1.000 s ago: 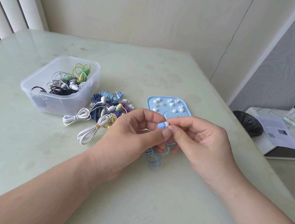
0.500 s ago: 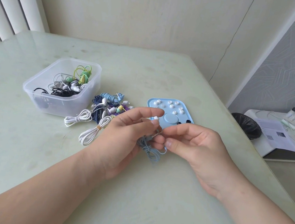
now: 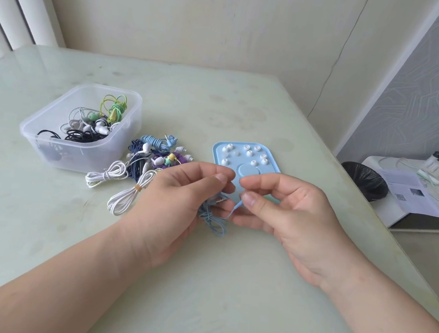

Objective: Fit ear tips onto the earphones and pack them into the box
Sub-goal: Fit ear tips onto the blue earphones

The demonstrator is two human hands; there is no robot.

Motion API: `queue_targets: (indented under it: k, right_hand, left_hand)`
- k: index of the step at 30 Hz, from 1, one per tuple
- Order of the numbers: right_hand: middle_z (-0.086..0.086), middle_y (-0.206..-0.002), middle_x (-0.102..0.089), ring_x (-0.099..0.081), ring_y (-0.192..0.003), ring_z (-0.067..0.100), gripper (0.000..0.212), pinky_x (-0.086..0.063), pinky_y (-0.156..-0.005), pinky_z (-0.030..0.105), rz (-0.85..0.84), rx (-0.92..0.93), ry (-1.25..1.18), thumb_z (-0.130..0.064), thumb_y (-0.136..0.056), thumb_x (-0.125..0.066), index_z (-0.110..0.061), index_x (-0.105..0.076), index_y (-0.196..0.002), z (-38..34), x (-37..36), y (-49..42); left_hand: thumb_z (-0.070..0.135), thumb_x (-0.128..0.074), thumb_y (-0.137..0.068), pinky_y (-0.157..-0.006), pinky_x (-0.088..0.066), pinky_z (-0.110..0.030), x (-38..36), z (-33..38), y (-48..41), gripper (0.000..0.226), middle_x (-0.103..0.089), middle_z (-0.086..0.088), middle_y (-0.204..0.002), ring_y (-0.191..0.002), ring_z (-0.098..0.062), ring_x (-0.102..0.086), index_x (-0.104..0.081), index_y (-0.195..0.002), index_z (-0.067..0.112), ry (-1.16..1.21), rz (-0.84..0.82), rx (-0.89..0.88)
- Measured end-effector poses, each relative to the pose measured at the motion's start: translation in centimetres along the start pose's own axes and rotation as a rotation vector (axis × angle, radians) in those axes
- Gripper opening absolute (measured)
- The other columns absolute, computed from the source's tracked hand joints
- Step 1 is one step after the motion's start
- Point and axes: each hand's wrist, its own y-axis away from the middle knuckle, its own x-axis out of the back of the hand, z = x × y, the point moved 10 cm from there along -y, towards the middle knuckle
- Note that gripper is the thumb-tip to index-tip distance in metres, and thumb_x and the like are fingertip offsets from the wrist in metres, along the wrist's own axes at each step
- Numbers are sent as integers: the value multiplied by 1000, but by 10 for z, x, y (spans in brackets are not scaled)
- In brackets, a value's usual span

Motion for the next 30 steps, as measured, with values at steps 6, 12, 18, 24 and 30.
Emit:
queue_targets:
  k: [6, 12, 18, 24, 30]
  right_hand:
    - [15, -81, -72, -70, -66, 26, 21, -58, -63, 31, 80, 31, -9, -1, -73, -82, -2, -68, -90, -5, 11, -3]
    - [17, -78, -73, -69, -65, 26, 37, -56, -59, 28, 135, -26, -132, -12, -65, -84, 0, -66, -95, 1, 8, -5]
    - [8, -81, -75, -68, -63, 20, 21, -52, -51, 30, 206, 31, 160, -29, -95, -72, -8, -72, -91, -20, 6, -24]
    - [-12, -86, -72, -64, -74, 7, 7, -53, -72, 24, 35, 206, 1048, -20, -93, -70, -24, -75, -95, -40, -29, -84]
    - [6, -83, -68, -65, -74, 30, 16, -48, -62, 30, -38, 152, 1468, -19, -94, -63, -16, -70, -80, -22, -45, -106]
  left_hand:
    - [16, -68, -97, -73, -57, -33, -12, 4, 4, 15, -77, -18, -95, -75, -24, -70, -77, -106, 8, -272, -95, -85]
    - [12, -75, -90, -76, -61, -31, -18, 10, 6, 18, -79, -11, -93, -76, -23, -75, -80, -107, 18, -328, -130, -127]
    - [11, -76, -90, -73, -58, -39, 5, 3, -3, 12, -69, -12, -84, -70, -25, -68, -75, -102, 9, -87, 43, -46]
    - [9, -71, -94, -71, -55, -35, 13, 1, -2, 11, -71, -16, -88, -69, -24, -68, -71, -104, 4, 4, 139, -40]
    - [7, -71, -94, -69, -55, -35, 19, 2, -2, 5, -71, -13, -82, -69, -26, -69, -72, -98, 4, 56, 189, -53]
